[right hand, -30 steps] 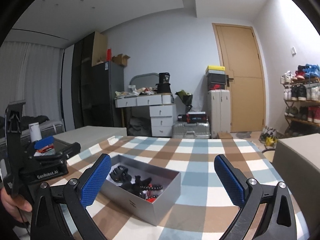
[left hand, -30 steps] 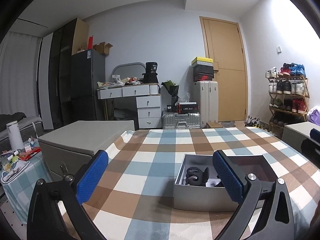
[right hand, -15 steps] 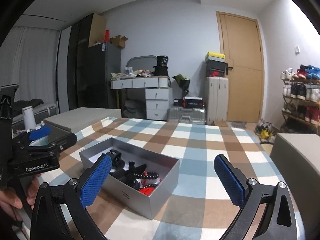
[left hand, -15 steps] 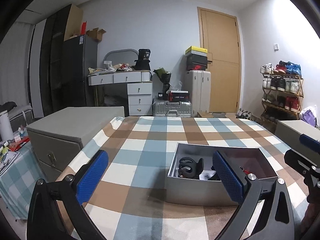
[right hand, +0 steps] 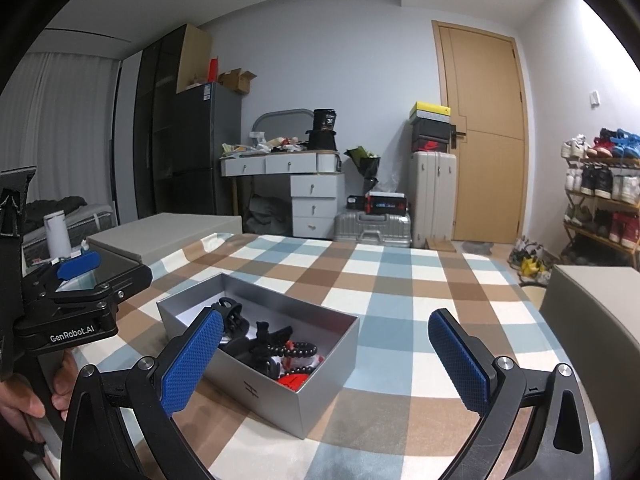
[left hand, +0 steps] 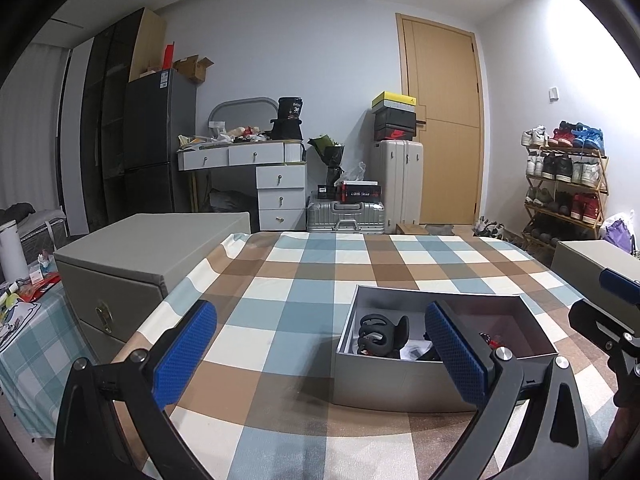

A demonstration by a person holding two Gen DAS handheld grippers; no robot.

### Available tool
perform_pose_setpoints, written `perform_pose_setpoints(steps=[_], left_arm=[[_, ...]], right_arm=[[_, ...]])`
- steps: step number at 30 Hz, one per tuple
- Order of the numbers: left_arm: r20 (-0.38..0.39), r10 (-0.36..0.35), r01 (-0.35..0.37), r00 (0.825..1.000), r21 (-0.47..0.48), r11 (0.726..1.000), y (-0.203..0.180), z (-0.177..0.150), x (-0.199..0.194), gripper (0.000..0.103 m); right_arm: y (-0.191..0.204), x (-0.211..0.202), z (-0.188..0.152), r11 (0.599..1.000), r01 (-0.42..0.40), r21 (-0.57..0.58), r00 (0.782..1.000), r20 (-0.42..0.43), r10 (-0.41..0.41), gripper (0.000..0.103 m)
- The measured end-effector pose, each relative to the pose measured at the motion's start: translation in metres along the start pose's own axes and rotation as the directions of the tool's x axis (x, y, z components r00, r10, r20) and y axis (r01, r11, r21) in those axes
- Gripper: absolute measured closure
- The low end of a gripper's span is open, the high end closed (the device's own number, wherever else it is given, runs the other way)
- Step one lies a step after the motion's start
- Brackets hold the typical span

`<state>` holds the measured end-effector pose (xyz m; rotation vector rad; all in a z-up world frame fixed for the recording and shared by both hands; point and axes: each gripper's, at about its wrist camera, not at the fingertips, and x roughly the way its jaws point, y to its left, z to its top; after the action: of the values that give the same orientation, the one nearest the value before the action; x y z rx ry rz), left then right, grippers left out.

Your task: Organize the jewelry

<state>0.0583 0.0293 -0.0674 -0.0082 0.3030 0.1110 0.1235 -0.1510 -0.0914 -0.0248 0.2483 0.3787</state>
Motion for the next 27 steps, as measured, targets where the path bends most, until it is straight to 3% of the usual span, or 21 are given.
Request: perform_pose_setpoints(steps=[27], left_arm=[[-0.001,0.000,0.000,1.000,0.000,1.000,0.0006,0.0002,0.0012,0.001]], right_arm=[[0.0000,-0.0001,0.0002,1.000,0.000,0.000,1.000,0.000,0.000,0.000]])
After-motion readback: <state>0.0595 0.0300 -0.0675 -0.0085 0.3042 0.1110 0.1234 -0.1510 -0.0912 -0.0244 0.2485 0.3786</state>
